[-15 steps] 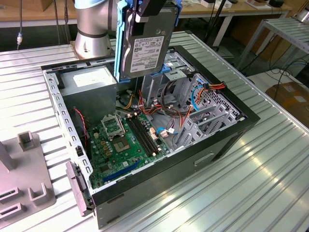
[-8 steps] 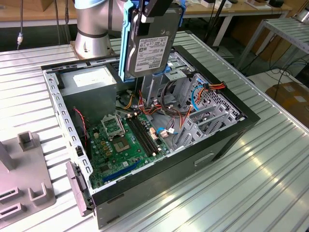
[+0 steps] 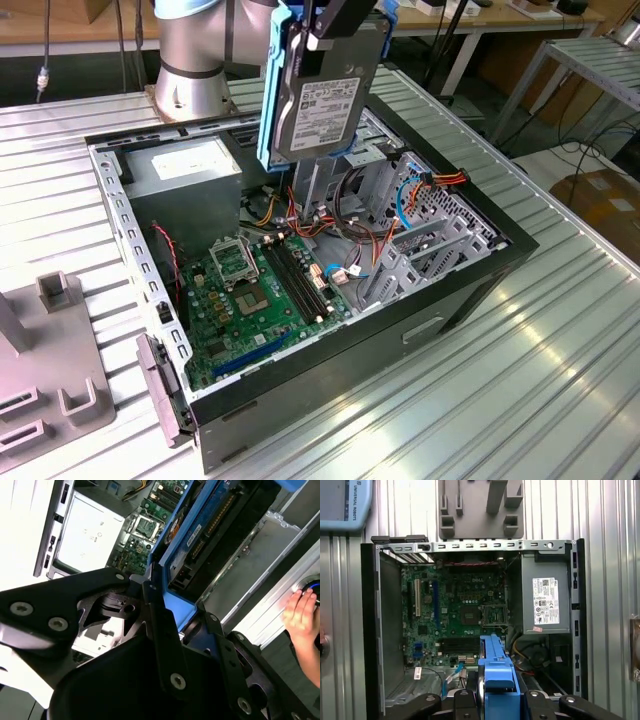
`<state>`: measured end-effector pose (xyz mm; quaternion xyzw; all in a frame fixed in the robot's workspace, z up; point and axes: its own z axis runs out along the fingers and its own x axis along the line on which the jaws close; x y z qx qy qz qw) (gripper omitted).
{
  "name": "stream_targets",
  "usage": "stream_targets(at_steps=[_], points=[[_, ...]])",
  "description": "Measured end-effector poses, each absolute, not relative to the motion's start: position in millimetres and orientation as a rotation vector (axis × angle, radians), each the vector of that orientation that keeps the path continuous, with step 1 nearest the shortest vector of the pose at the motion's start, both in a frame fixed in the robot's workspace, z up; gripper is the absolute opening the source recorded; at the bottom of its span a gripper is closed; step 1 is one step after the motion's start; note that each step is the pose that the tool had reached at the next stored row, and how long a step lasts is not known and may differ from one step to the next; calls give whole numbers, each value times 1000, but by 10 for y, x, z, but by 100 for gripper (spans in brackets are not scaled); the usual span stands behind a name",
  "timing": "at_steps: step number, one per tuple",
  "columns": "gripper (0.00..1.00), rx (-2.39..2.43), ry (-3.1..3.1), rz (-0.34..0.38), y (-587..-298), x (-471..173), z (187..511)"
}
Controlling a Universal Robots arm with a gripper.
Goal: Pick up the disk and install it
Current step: 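Insert the disk into the insertion slot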
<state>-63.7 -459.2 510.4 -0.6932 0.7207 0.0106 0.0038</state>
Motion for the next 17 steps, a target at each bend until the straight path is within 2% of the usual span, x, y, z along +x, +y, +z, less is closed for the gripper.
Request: stream_targets(at_steps=[17], points=[[37,-2172,2259,33,-4737,-598,5100]])
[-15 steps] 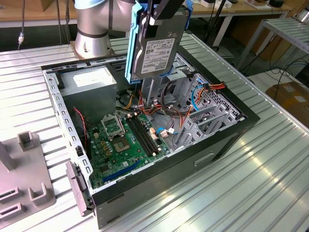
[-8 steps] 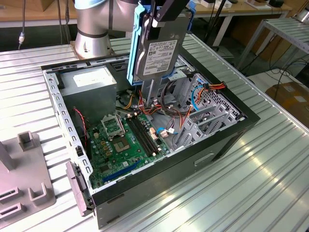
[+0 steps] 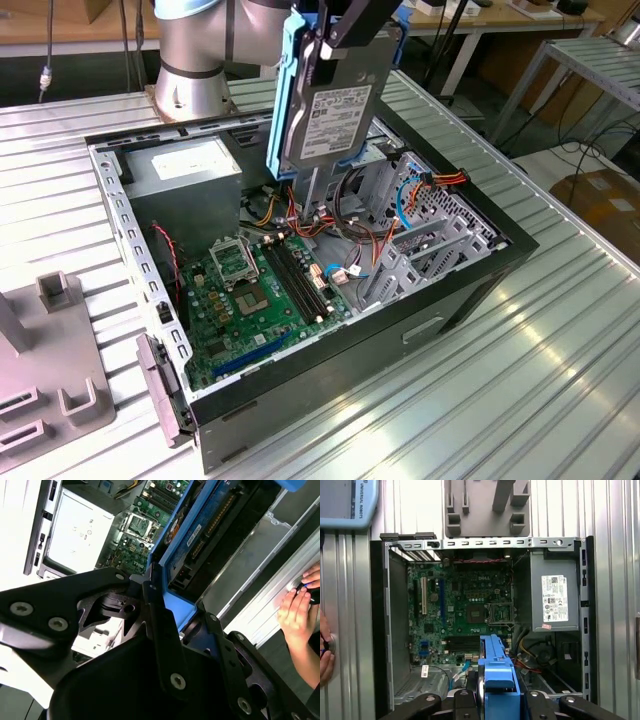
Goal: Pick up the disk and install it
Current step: 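Insert the disk into the insertion slot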
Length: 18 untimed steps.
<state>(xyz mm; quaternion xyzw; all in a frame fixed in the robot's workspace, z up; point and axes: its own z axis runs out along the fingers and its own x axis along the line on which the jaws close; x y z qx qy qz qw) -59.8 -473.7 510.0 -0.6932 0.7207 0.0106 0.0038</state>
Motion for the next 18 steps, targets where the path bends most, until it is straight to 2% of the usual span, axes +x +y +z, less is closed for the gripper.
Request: stream_targets(at_steps=[18], points=[[37,-2173,2259,34,-5008,-577,5094]])
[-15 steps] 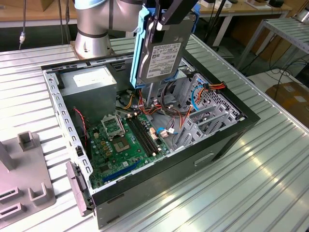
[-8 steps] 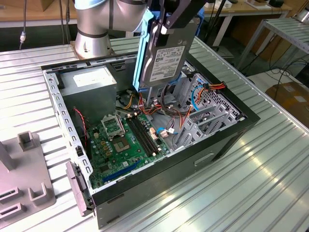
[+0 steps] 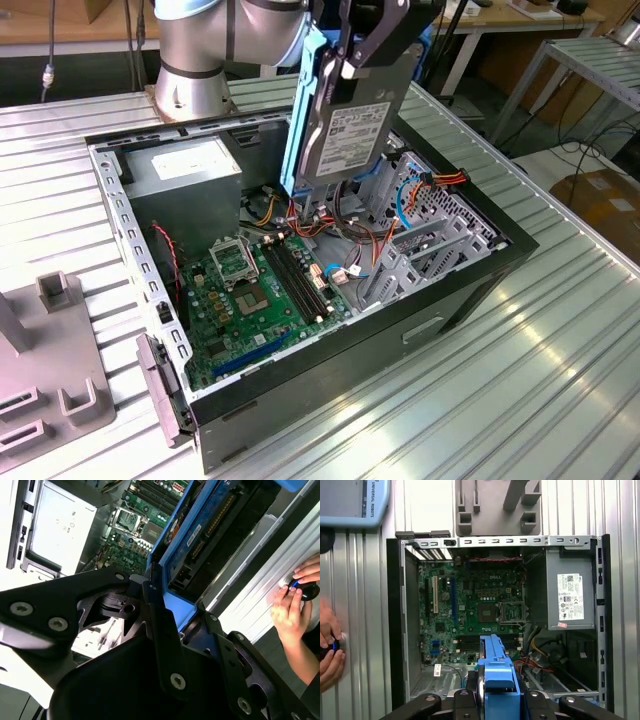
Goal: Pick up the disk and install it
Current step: 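Insert the disk into the insertion slot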
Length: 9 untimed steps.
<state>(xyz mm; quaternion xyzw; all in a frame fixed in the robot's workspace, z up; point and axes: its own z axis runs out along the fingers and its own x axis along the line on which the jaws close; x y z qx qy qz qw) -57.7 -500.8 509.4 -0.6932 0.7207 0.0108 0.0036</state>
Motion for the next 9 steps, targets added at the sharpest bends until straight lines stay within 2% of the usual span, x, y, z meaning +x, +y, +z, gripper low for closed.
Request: stream_targets(at_steps=[9], points=[[37,-2173,2259,34,-5023,-473,5086]])
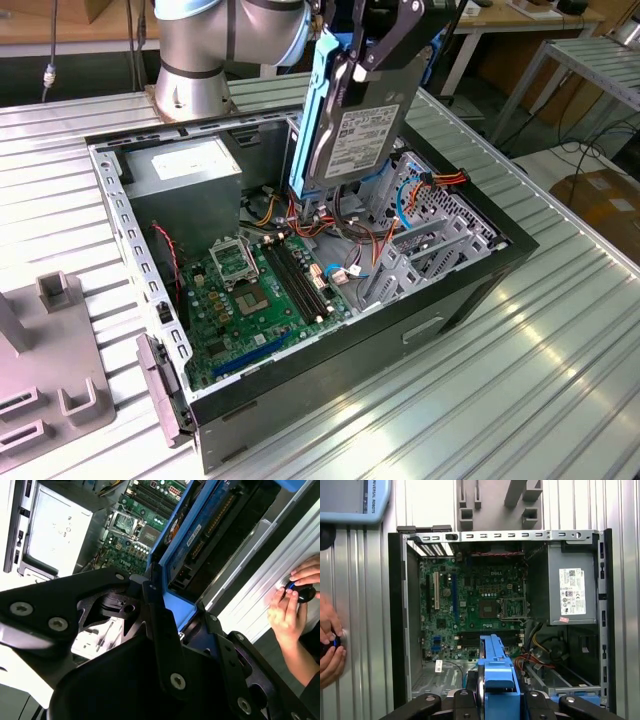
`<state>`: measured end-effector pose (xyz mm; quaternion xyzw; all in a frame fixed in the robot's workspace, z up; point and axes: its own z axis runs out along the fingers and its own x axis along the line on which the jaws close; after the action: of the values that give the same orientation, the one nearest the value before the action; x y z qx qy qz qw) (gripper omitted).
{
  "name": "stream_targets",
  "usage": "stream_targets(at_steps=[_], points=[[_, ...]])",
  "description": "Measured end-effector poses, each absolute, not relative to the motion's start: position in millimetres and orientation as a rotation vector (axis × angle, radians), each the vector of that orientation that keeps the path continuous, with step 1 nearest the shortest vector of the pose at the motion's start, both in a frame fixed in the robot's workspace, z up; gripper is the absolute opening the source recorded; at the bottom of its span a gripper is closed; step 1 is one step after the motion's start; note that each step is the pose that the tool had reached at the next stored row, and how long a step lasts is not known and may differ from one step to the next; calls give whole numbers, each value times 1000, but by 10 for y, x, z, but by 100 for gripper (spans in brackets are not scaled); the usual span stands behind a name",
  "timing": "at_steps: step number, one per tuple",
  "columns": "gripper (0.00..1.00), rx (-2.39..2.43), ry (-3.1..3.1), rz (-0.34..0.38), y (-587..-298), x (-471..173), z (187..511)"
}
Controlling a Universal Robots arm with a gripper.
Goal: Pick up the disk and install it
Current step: 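Insert the disk into the insertion slot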
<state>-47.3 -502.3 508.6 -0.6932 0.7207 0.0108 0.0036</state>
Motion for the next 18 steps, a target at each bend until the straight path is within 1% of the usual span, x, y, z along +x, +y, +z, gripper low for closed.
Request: stream_targets(at_steps=[18], points=[[37,-2173,2259,34,-5038,-272,5080]])
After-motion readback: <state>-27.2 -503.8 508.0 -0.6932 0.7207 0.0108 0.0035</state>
